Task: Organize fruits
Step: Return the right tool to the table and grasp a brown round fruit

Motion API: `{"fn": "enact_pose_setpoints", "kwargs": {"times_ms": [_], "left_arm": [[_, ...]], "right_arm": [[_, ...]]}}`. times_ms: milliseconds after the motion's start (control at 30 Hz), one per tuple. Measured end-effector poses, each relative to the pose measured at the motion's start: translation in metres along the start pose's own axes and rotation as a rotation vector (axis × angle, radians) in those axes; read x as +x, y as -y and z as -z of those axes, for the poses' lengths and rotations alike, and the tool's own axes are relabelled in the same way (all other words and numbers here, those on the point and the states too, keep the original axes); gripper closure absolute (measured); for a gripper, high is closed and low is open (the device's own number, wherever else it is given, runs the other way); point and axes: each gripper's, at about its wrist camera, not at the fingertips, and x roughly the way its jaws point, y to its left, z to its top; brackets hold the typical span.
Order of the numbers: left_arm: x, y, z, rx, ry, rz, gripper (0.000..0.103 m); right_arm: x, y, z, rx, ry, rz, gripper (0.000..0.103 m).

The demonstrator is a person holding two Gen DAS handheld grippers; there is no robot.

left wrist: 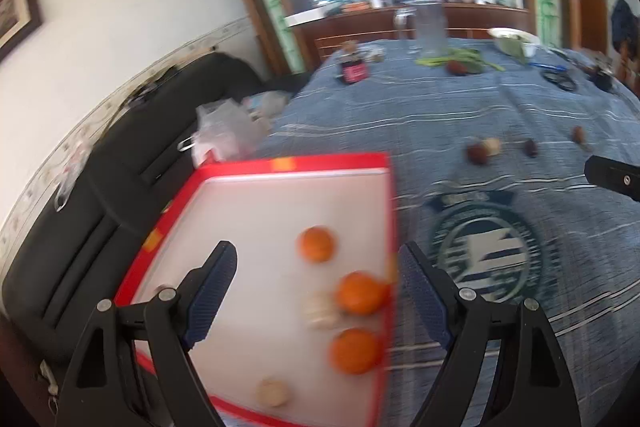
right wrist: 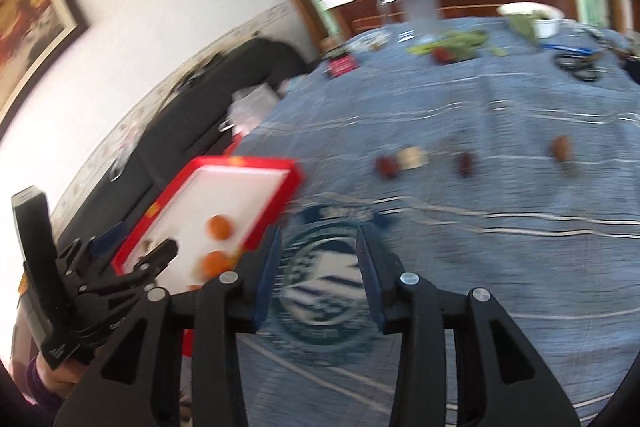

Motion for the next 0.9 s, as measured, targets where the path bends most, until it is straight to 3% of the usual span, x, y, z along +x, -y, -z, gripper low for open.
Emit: {"fn": "enact_pose_setpoints", "kwargs": {"times_ms": [233, 467, 667, 900], "left_arm": [[0.009, 0.053, -0.027, 0.071, 0.005, 0.072, 0.02], [0.037, 0.102, -0.055, 0.107, -0.037, 0.169, 0.02], [0.065, 0.127, -0.074, 0.116, -0.071, 0.265, 0.02], [0.081, 0.147, -0.083, 0.147, -0.068, 0.315, 0.021]], "right_arm": [[-0.033, 0.071, -0.005, 0.089, 0.034, 0.149, 0.062], [-0.039, 0.121, -0.021, 0.103, 0.02, 0.254, 0.062], [-0.019, 0.145, -0.051, 0.112, 0.003, 0.292, 0.062], [0.023, 0.167, -0.076, 0.138, -0.052, 0.352, 0.062]]}}
